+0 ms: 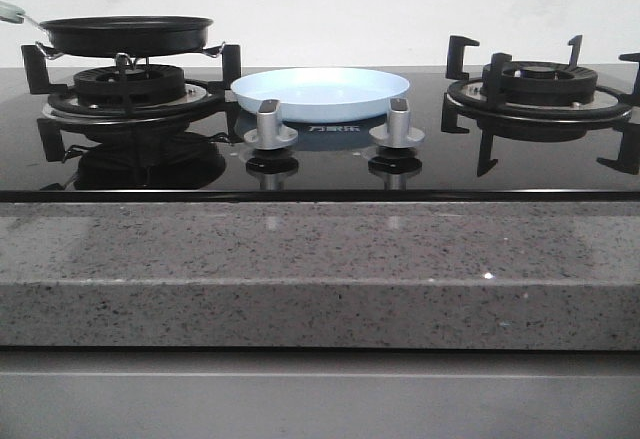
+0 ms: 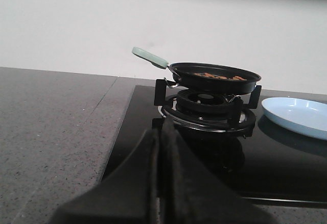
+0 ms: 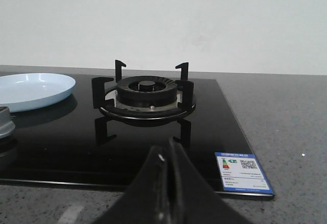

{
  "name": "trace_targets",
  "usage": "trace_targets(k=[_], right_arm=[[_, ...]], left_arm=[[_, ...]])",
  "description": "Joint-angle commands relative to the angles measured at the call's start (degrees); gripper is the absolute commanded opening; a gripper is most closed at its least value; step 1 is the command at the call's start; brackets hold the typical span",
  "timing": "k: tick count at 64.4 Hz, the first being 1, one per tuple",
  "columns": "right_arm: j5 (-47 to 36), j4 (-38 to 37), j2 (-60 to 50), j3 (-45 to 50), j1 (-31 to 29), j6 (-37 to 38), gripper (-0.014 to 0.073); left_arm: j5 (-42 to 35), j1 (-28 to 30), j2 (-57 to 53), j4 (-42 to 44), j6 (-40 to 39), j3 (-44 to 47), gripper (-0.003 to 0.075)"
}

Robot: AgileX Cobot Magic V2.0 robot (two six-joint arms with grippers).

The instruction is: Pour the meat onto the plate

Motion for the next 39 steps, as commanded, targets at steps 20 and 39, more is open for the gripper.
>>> trace_targets(k=[20, 39], right_arm=[[-5.2, -0.8, -0.9, -0.3, -0.3, 0.0, -0.0120], [5.9, 0.3, -0.4, -12.1, -0.3, 0.0, -0.0120]], left_arm=[[-12.1, -0.2, -1.0, -0.6, -0.6, 0.4, -0.0020], [-1.5, -0.2, 0.5, -1.2, -0.7, -12.7, -0.0020]])
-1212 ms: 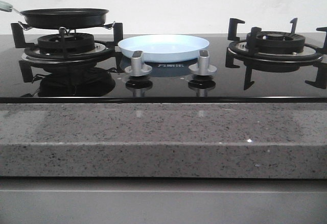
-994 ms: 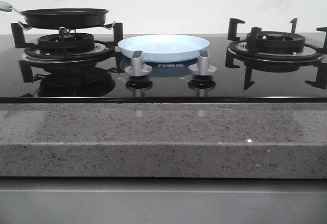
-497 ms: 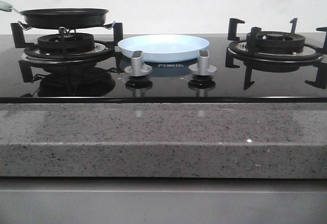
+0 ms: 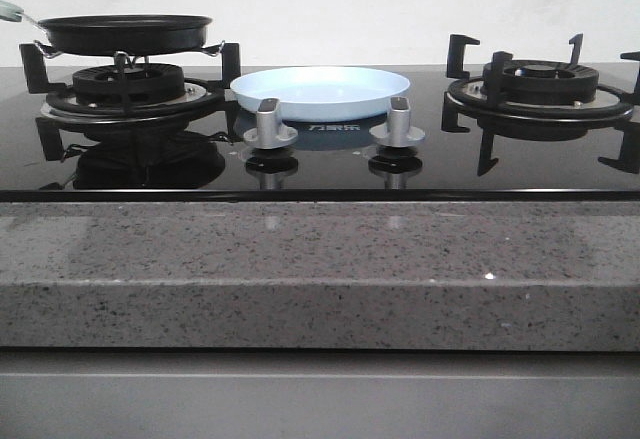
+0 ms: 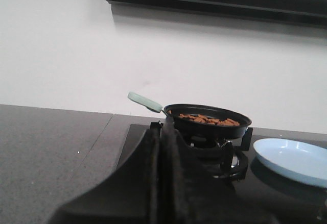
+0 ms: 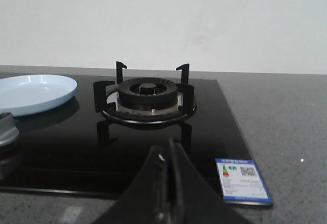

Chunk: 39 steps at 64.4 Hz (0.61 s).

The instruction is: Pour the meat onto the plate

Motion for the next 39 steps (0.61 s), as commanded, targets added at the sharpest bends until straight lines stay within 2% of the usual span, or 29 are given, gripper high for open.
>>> trace_targets(k=[1, 29, 39], right_arm=[[0.2, 0.2, -0.2, -6.8, -0.3, 0.0, -0.0120], [23.8, 0.6, 16.6, -34.2, -0.3, 0.0, -0.0120], [27.4, 0.6, 22.1, -36.0, -0.3, 0.0, -0.0120]], left_arm=[[0.1, -0.2, 1.0, -0.5, -0.7, -7.5, -0.0020], [27.1, -0.2, 17.7, -0.3, -0.6, -34.2, -0.0020], [29.4, -0.2, 22.8, -0.3, -0.6, -35.9, -0.0020]])
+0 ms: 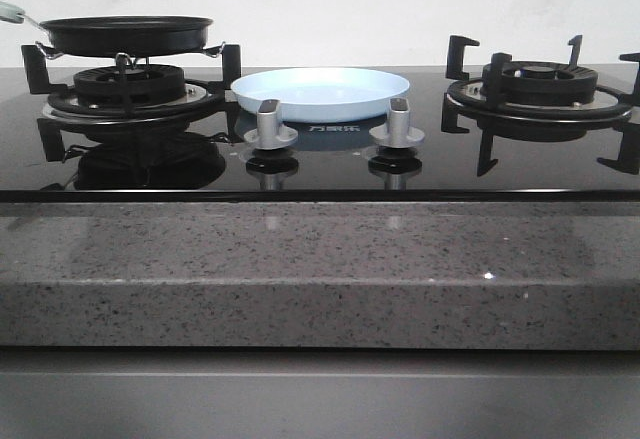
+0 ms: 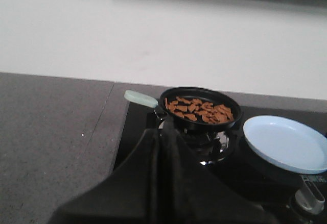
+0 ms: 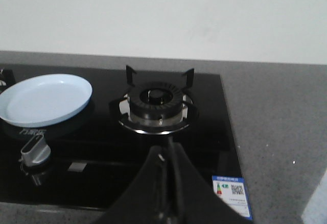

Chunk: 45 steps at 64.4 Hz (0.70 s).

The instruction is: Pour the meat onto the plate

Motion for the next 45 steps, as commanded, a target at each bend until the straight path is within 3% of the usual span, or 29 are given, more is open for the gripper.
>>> trace_targets(k=[1, 20, 26, 31, 40, 45], right_arm=[[-1.8, 0.3, 3.4, -1.8, -0.3, 0.0, -0.0120], [-0.5, 0.4, 7.4, 0.6, -0.3, 0.0, -0.0119], [0.4, 0.4, 8.2, 0.6, -0.3, 0.0, -0.0074], [1.1, 0.4, 8.8, 0.6, -0.3, 0.0, 0.0082], [2.1, 1.5, 10.8, 0.4, -0.3, 0.0, 0.0421], [3.8, 4.3, 13.6, -0.6, -0.3, -0.1, 0.0470]], left_arm=[[-2.6, -0.2, 3.4, -0.3, -0.6, -2.0, -0.0020], [-0.5, -0.2, 8.1, -0.5, -0.6, -2.0, -0.0020], [0.0, -0.2, 9.3, 0.0, -0.6, -2.0, -0.0004], [0.4, -0.2, 10.3, 0.0, 0.2, -2.0, 0.0102], [1.3, -0.2, 11.7, -0.2, 2.3, -2.0, 0.0444], [1.6, -0.4, 12.4, -1.1, 2.5, -2.1, 0.0532]])
